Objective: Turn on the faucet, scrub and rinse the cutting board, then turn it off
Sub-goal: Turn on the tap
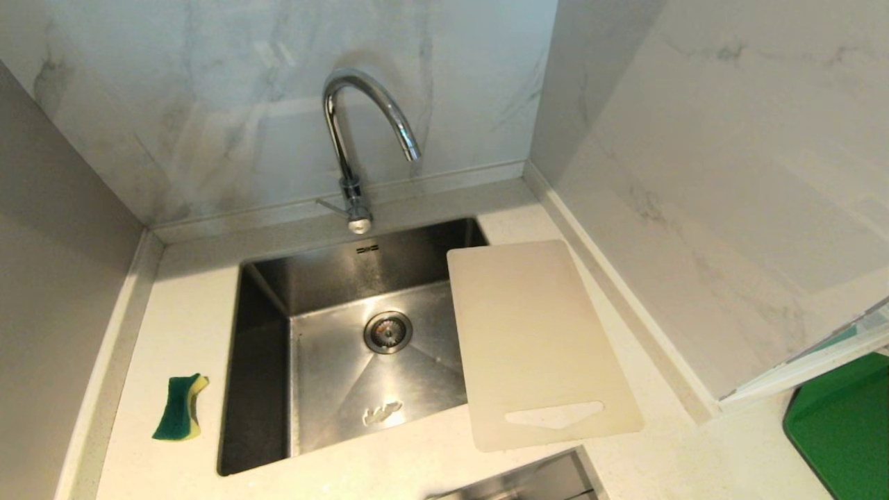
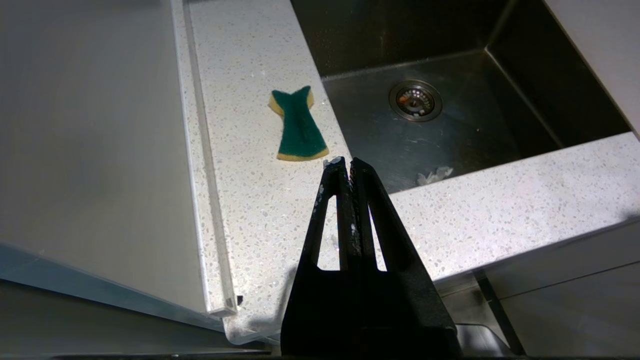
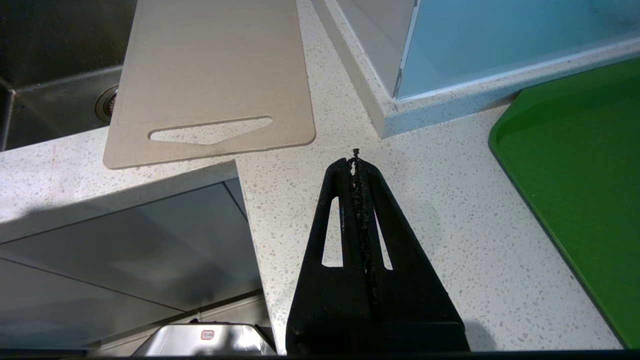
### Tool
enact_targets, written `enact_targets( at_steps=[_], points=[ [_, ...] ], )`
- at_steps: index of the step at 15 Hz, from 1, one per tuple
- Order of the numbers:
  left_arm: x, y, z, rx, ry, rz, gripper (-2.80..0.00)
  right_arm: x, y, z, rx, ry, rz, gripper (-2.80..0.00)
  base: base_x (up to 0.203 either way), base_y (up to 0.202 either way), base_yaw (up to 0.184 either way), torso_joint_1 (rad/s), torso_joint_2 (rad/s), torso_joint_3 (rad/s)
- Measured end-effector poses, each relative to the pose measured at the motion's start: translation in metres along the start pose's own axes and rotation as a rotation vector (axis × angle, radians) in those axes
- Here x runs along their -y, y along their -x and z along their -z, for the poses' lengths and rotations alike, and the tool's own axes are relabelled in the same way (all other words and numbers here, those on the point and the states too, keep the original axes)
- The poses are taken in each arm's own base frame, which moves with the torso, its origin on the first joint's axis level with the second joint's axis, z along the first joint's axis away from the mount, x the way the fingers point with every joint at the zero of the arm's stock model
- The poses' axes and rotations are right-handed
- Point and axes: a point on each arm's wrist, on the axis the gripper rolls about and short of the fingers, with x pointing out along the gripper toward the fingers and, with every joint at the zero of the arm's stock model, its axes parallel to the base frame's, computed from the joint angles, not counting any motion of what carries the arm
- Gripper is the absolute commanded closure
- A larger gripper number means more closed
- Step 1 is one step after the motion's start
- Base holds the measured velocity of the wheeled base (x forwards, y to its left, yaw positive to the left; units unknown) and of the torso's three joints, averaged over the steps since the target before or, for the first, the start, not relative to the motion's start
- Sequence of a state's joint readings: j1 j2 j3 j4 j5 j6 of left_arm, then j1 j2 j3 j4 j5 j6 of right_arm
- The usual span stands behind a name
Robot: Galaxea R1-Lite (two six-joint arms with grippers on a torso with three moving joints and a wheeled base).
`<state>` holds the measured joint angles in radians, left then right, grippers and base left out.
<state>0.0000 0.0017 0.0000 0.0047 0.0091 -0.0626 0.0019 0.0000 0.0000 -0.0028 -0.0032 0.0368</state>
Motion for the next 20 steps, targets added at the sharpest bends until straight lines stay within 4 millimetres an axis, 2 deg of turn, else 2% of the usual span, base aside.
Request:
enact_targets(
  at_steps=[10,11,13,15,17,18,20],
  points=[
    [0.000,0.000,-0.001,0.008,-0.052,0.005,0.00,0.000,0.000,0.000,0.000,0.004,0.000,0.00,0.000,0.000,0.000,0.000,0.00,0.000],
    [0.001,0.003,-0.010,0.030,-0.061,0.008,0.00,0.000,0.000,0.000,0.000,0.004,0.000,0.00,0.000,0.000,0.000,0.000,0.00,0.000],
    [0.003,0.011,-0.044,0.104,-0.063,0.012,0.00,0.000,0.000,0.000,0.000,0.004,-0.001,0.00,0.000,0.000,0.000,0.000,0.00,0.000],
    [0.006,0.023,-0.101,0.209,-0.063,0.015,0.00,0.000,0.000,0.000,0.000,0.003,-0.001,0.00,0.000,0.000,0.000,0.000,0.00,0.000],
    [0.011,0.030,-0.169,0.308,-0.063,0.012,0.00,0.000,0.000,0.000,0.000,0.004,-0.001,0.00,0.000,0.000,0.000,0.000,0.00,0.000],
    [0.013,0.026,-0.205,0.341,-0.063,0.008,0.00,0.000,0.000,0.000,0.000,0.004,-0.001,0.00,0.000,0.000,0.000,0.000,0.00,0.000],
    [0.016,0.005,-0.256,0.356,-0.058,-0.016,0.00,0.000,0.000,0.000,0.000,0.004,-0.001,0.00,0.000,0.000,0.000,0.000,0.00,0.000]
  ],
)
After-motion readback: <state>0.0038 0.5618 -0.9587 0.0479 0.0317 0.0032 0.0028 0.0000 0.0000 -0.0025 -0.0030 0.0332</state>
